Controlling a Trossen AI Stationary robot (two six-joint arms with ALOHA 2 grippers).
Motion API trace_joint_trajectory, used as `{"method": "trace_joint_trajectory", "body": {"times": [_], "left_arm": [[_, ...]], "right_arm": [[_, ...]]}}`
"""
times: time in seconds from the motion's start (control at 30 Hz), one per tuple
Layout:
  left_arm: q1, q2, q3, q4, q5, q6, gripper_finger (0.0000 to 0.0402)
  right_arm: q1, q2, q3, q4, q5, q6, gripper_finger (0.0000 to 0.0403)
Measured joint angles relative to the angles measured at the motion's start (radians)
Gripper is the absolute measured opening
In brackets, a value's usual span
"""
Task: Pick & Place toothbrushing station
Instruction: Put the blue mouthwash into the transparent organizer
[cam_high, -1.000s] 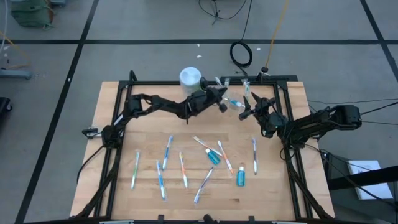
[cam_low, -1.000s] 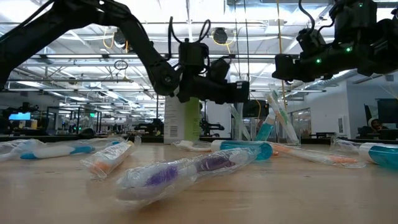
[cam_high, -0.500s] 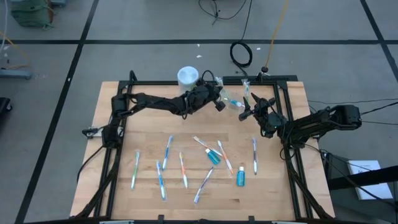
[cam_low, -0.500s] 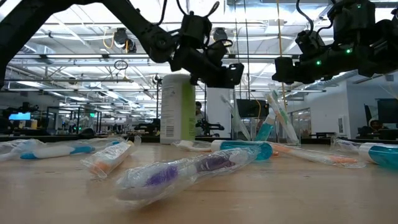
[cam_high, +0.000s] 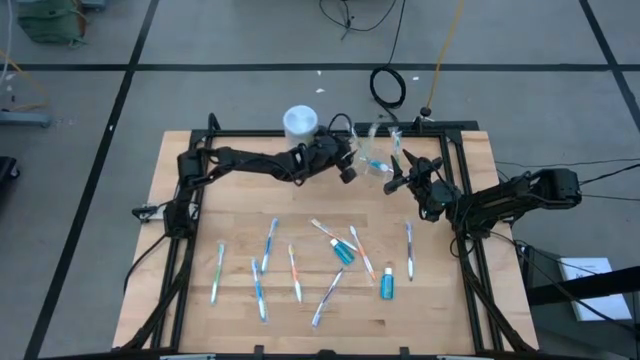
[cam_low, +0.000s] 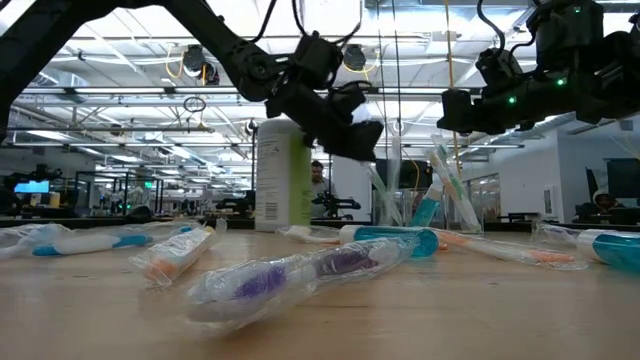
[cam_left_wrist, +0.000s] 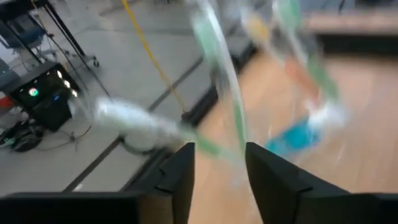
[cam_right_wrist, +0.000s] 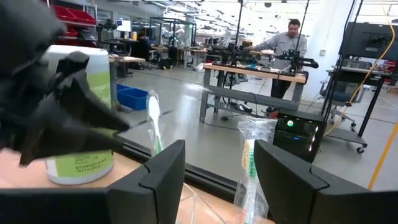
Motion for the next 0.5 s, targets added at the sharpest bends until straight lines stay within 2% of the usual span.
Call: {"method": "trace_joint_trajectory", "body": {"times": [0.23,0.37,0.5], "left_arm": [[-0.024,-0.144,0.0,-0.396,0.017,0.13,0.0174],[-0.056,-0.221,0.0,-0.633,0.16,0.181,0.0175],[-0.089,-0.263,0.0,-0.754,0.325,0.195,0.0175]], "right_arm": [[0.0,0.0,0.0,-0.002,-0.091,0.0,0.0182],[0.0,0.0,0.0,0.0,-0.125,-0.001,0.0182],[0.0,0.0,0.0,0.0,-0.127,0.029,0.0182]]}}
